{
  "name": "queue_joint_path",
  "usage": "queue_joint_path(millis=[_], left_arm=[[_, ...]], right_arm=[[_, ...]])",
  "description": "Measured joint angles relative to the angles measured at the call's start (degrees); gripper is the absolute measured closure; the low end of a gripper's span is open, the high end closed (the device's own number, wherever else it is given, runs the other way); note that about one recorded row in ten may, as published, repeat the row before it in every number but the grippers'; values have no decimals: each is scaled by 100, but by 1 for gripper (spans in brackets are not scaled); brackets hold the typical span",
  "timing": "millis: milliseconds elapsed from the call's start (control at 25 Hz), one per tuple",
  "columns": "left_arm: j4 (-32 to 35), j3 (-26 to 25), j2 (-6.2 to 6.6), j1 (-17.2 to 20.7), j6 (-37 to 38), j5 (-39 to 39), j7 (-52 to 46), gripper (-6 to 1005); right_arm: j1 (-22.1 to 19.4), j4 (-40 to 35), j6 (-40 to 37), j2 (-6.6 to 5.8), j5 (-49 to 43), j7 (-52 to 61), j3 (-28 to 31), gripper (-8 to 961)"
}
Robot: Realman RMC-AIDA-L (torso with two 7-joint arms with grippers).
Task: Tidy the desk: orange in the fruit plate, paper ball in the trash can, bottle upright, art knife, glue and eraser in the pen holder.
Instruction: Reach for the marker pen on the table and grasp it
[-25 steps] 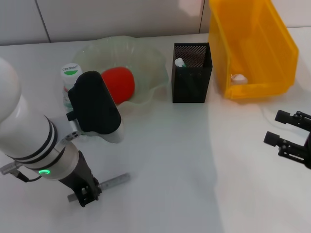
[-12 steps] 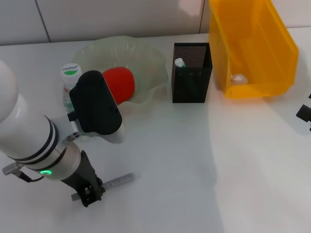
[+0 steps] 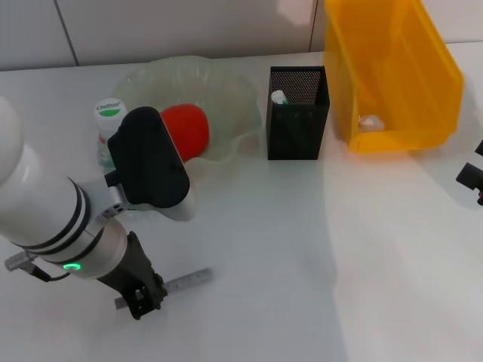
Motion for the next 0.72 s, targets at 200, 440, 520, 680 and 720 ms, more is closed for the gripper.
queue_joint_path(millis=[200, 440, 520, 680, 720], left_arm=[[145, -143, 21, 64, 18, -248, 106, 890], [90, -137, 21, 67, 18, -227, 127, 896], [47, -109, 17, 67, -8, -206, 131, 897], [-12, -104, 12, 64, -45, -183, 135, 906], [-32, -102, 12, 62, -47, -166, 136, 908]], right_arm=[[0, 0, -8, 0, 7, 0, 3, 341], [12, 0, -9, 0, 6, 0, 7, 344], [27, 0, -9, 1, -11, 0, 8, 345], [32, 0, -9, 0, -20, 0, 8, 347], [32, 0, -9, 0, -20, 0, 8, 348]])
